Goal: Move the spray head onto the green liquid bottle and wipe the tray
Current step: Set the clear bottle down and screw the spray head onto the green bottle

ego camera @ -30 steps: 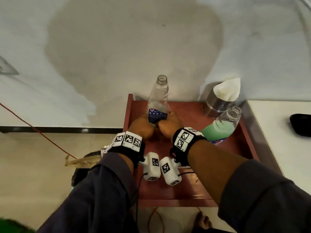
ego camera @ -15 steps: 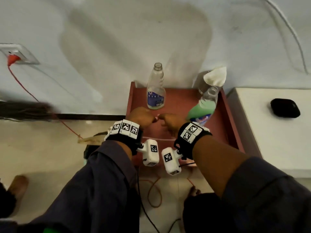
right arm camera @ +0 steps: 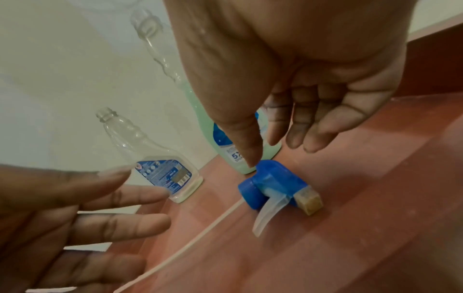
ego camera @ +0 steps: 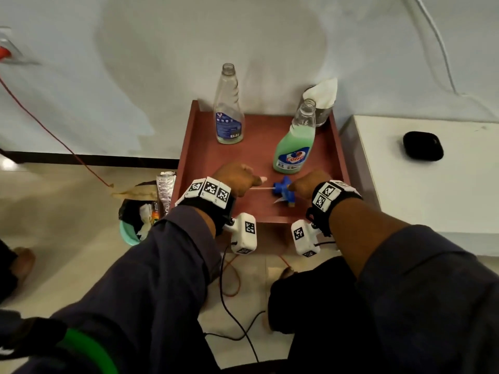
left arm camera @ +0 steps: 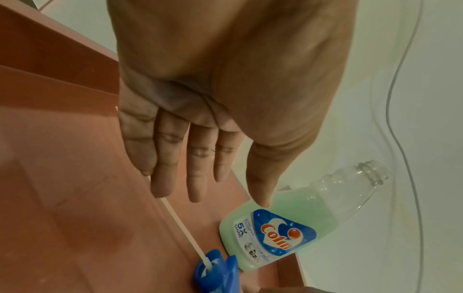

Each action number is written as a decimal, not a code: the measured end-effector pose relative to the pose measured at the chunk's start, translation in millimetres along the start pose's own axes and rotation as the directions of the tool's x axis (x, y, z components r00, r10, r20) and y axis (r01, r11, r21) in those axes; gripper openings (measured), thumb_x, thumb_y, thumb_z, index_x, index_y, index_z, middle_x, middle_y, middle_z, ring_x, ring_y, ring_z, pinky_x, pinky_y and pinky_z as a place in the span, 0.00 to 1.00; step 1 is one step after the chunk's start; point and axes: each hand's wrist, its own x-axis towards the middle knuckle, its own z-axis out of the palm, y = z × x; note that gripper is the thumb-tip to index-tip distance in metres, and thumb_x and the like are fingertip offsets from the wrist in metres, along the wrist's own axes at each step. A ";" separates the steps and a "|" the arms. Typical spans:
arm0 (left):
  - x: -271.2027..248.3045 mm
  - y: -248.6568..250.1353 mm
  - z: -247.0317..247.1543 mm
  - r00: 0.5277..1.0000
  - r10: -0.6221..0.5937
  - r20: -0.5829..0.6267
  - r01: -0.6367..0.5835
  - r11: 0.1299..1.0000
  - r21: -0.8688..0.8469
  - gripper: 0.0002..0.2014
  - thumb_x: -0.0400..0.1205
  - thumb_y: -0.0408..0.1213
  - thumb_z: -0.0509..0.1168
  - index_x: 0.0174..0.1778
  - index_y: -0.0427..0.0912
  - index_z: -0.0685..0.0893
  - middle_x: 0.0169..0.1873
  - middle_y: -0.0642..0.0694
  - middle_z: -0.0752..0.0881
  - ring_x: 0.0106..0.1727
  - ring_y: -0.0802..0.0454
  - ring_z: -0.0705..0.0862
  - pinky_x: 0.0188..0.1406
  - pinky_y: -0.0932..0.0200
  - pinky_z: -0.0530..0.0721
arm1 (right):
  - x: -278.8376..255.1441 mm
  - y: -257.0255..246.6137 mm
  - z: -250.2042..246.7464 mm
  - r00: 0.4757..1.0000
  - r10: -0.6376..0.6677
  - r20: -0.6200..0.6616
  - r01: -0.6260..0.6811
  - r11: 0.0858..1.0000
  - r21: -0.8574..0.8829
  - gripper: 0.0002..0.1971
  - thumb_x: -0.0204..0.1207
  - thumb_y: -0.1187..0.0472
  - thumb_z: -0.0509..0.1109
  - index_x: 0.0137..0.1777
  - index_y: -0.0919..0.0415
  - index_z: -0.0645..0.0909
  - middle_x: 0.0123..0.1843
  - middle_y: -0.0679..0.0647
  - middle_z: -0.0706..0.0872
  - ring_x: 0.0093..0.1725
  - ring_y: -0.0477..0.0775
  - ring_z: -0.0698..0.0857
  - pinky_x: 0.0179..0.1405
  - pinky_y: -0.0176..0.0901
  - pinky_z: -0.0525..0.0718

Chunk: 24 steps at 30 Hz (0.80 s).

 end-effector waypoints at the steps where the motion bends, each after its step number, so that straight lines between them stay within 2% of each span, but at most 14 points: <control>1: -0.8 1.8 -1.8 1.000 0.002 0.001 -0.002 1.000 0.005 0.19 0.82 0.45 0.70 0.68 0.41 0.86 0.63 0.38 0.89 0.62 0.38 0.89 0.63 0.43 0.87 | 0.0 -1.6 -0.7 1.000 -0.004 -0.028 0.003 1.000 -0.017 0.14 0.81 0.53 0.75 0.42 0.65 0.83 0.36 0.55 0.81 0.39 0.55 0.82 0.44 0.45 0.86; 2: 2.1 -0.1 -2.5 1.000 0.005 0.000 -0.005 1.000 0.000 0.21 0.82 0.46 0.71 0.69 0.41 0.85 0.63 0.38 0.89 0.63 0.38 0.89 0.64 0.44 0.87 | 8.1 0.8 2.0 0.998 -0.022 -0.055 0.018 0.997 -0.069 0.15 0.80 0.51 0.76 0.45 0.64 0.82 0.40 0.55 0.82 0.42 0.55 0.81 0.47 0.46 0.86; 4: 2.3 0.9 0.1 0.998 -0.009 0.060 0.008 1.000 0.015 0.26 0.81 0.48 0.73 0.73 0.41 0.82 0.68 0.41 0.86 0.65 0.42 0.87 0.65 0.51 0.85 | 9.9 -1.3 7.0 0.996 -0.056 -0.064 0.053 0.998 -0.040 0.17 0.77 0.48 0.79 0.40 0.60 0.79 0.38 0.52 0.81 0.37 0.51 0.80 0.34 0.41 0.81; 5: 20.2 -0.6 -0.1 0.994 -0.064 0.084 0.059 0.997 0.059 0.28 0.81 0.49 0.73 0.75 0.41 0.80 0.70 0.42 0.84 0.64 0.45 0.87 0.63 0.56 0.84 | 39.5 -7.4 20.9 0.998 -0.058 -0.011 0.057 0.996 -0.062 0.18 0.77 0.46 0.77 0.38 0.57 0.78 0.35 0.51 0.80 0.34 0.50 0.79 0.28 0.40 0.75; 6: 21.3 -2.1 1.5 0.994 -0.065 0.088 0.059 0.995 0.076 0.28 0.80 0.49 0.74 0.75 0.42 0.80 0.70 0.42 0.84 0.60 0.47 0.86 0.58 0.60 0.82 | 44.5 -6.4 26.6 0.997 -0.078 0.016 0.079 0.988 -0.133 0.18 0.80 0.44 0.73 0.37 0.56 0.78 0.35 0.51 0.80 0.35 0.51 0.80 0.26 0.41 0.72; 8: 21.0 -6.6 0.8 0.994 -0.086 0.070 0.083 0.996 0.046 0.28 0.79 0.47 0.76 0.74 0.42 0.80 0.64 0.41 0.87 0.53 0.47 0.87 0.54 0.60 0.81 | 41.2 -10.4 31.3 0.992 -0.122 0.029 0.125 0.956 -0.266 0.17 0.82 0.44 0.70 0.43 0.58 0.81 0.40 0.54 0.82 0.37 0.54 0.81 0.31 0.41 0.75; 10: 22.1 -6.0 2.9 0.996 -0.072 0.047 0.071 0.997 0.018 0.30 0.78 0.46 0.77 0.75 0.42 0.80 0.64 0.40 0.88 0.58 0.44 0.89 0.55 0.60 0.80 | 47.0 -8.3 27.1 0.990 -0.137 0.015 0.135 0.941 -0.309 0.17 0.78 0.43 0.74 0.50 0.58 0.85 0.42 0.54 0.85 0.36 0.53 0.83 0.38 0.42 0.80; 11: 19.1 -4.3 3.7 0.996 -0.073 0.041 0.072 0.997 0.038 0.30 0.78 0.46 0.77 0.75 0.41 0.80 0.65 0.40 0.88 0.62 0.43 0.88 0.56 0.61 0.80 | 49.0 -6.4 25.6 0.989 -0.141 0.044 0.147 0.928 -0.341 0.17 0.75 0.43 0.76 0.50 0.57 0.85 0.41 0.52 0.86 0.36 0.52 0.83 0.38 0.41 0.81; 13: 18.7 -5.8 3.8 0.995 -0.088 0.039 0.085 0.994 0.072 0.31 0.79 0.47 0.76 0.76 0.42 0.79 0.68 0.41 0.86 0.66 0.43 0.86 0.58 0.61 0.79 | 49.8 -5.9 23.7 0.984 -0.145 0.103 0.173 0.914 -0.366 0.17 0.69 0.43 0.81 0.46 0.54 0.84 0.37 0.50 0.85 0.37 0.53 0.85 0.36 0.40 0.79; 15: 9.0 -1.0 -1.0 0.998 -0.068 -0.011 0.069 0.982 0.176 0.32 0.79 0.48 0.76 0.78 0.42 0.78 0.73 0.43 0.82 0.71 0.44 0.83 0.65 0.58 0.78 | 37.0 -10.4 15.7 0.965 -0.226 0.136 0.261 0.895 -0.362 0.17 0.67 0.41 0.82 0.39 0.53 0.81 0.34 0.48 0.84 0.37 0.54 0.86 0.31 0.38 0.76; 16: 0.9 6.3 -4.4 0.999 -0.035 -0.016 0.037 0.973 0.229 0.33 0.79 0.48 0.76 0.80 0.42 0.76 0.75 0.43 0.81 0.73 0.45 0.81 0.68 0.58 0.77 | 23.9 -16.1 4.9 0.951 -0.286 0.120 0.310 0.878 -0.365 0.18 0.69 0.41 0.81 0.35 0.52 0.80 0.31 0.47 0.82 0.35 0.53 0.84 0.28 0.38 0.73; 18: -11.5 15.5 -7.0 1.000 0.017 0.005 -0.018 0.961 0.275 0.35 0.79 0.47 0.77 0.81 0.43 0.75 0.74 0.44 0.82 0.73 0.45 0.82 0.66 0.59 0.75 | 1.3 -26.4 -11.9 0.911 -0.408 0.061 0.406 0.861 -0.305 0.19 0.71 0.43 0.81 0.34 0.52 0.77 0.30 0.46 0.80 0.35 0.52 0.81 0.30 0.38 0.73; 22: -42.2 47.9 -14.0 0.968 0.244 -0.057 -0.201 0.893 0.402 0.21 0.81 0.47 0.72 0.71 0.48 0.85 0.63 0.47 0.89 0.63 0.44 0.87 0.54 0.60 0.78 | -45.4 -43.5 -56.5 0.764 -0.625 -0.164 0.612 0.781 -0.123 0.14 0.75 0.50 0.81 0.55 0.57 0.86 0.41 0.48 0.85 0.40 0.48 0.82 0.36 0.33 0.76; 24: -52.5 68.5 -19.9 0.930 0.347 -0.125 -0.274 0.877 0.394 0.16 0.83 0.44 0.69 0.66 0.48 0.88 0.61 0.44 0.90 0.62 0.42 0.87 0.53 0.58 0.80 | -61.6 -52.4 -84.4 0.684 -0.668 -0.293 0.675 0.732 -0.093 0.13 0.78 0.54 0.78 0.60 0.58 0.89 0.49 0.52 0.90 0.47 0.49 0.85 0.43 0.32 0.77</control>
